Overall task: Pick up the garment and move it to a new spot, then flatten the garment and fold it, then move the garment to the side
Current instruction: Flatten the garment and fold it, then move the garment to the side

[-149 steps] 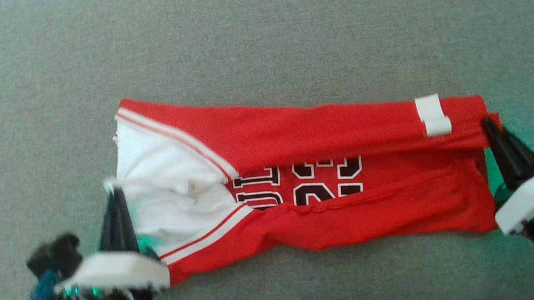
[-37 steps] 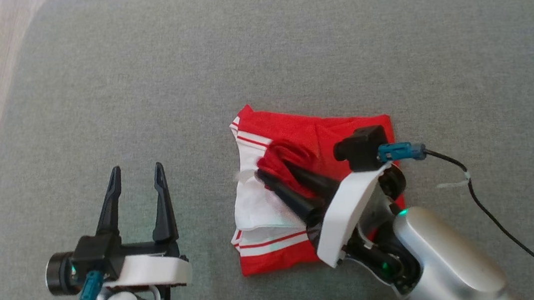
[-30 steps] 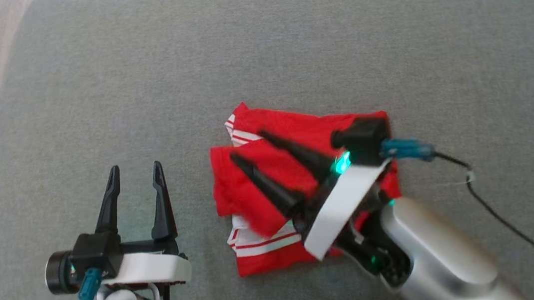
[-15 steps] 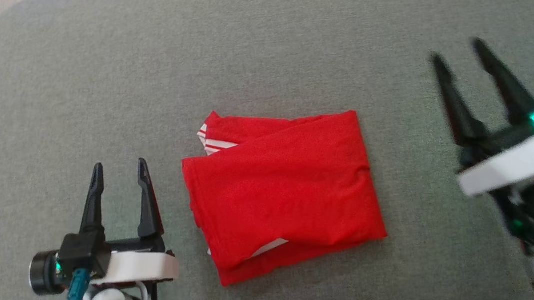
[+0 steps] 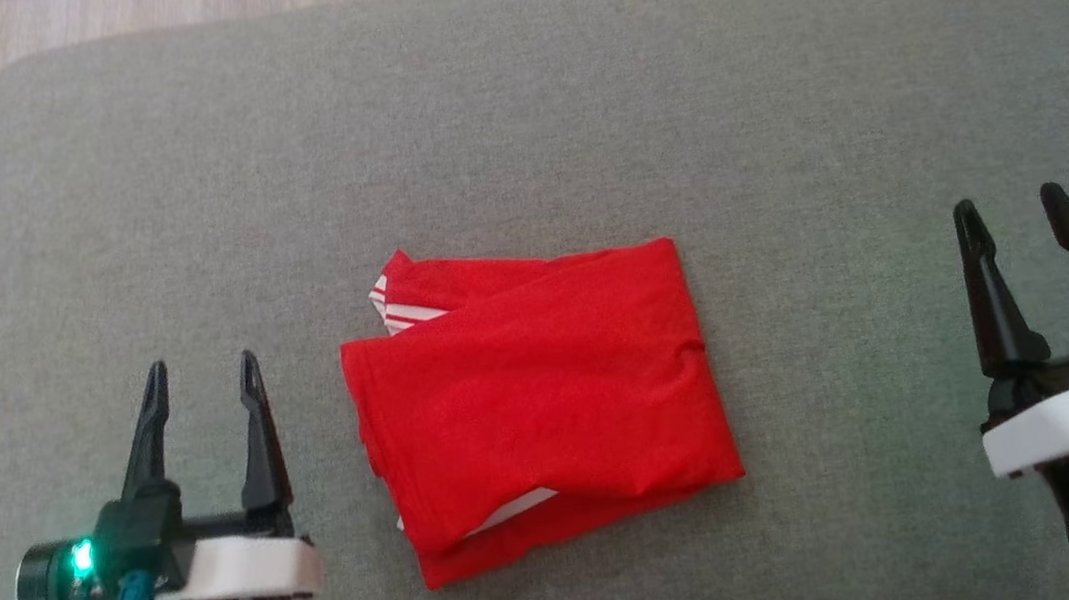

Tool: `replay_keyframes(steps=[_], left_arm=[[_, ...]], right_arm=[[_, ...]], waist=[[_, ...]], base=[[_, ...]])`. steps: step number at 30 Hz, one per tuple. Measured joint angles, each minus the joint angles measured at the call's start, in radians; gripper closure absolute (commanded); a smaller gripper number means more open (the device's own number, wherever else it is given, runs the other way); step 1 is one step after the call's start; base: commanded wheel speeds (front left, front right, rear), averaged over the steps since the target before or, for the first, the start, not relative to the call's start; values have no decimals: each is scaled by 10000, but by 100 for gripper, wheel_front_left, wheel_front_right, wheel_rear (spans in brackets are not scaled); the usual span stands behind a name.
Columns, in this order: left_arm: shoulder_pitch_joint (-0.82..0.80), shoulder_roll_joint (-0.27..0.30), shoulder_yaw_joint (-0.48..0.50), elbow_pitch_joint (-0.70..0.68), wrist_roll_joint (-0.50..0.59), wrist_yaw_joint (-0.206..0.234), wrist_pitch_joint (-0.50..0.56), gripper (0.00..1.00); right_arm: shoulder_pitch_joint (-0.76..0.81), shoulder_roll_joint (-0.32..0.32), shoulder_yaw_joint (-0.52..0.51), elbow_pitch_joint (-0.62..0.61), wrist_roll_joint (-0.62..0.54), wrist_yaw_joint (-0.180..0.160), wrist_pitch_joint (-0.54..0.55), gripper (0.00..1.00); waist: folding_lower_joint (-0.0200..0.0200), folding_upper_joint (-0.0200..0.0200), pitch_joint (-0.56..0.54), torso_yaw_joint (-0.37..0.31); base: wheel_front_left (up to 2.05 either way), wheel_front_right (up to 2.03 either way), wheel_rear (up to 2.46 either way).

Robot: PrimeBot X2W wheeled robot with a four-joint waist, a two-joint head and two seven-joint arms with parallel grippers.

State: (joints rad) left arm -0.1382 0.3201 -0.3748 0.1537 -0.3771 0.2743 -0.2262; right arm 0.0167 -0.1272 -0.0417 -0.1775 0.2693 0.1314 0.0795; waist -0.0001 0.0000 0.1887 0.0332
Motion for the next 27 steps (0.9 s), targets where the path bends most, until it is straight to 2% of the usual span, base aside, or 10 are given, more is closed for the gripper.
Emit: replay_keyframes(steps=[18,27], left_arm=[[1697,514,-98,-658,-17,347,861,0],[2021,723,-90,-941,-150,460,1126,0]], right_arm=[[1316,324,236,-213,-328,0,577,0],[1648,514,268,-374,-316,0,719,0]], waist=[[0,0,-1436,-200],[0,0,-1651,-352]], base=[[0,0,0],[0,0,0]])
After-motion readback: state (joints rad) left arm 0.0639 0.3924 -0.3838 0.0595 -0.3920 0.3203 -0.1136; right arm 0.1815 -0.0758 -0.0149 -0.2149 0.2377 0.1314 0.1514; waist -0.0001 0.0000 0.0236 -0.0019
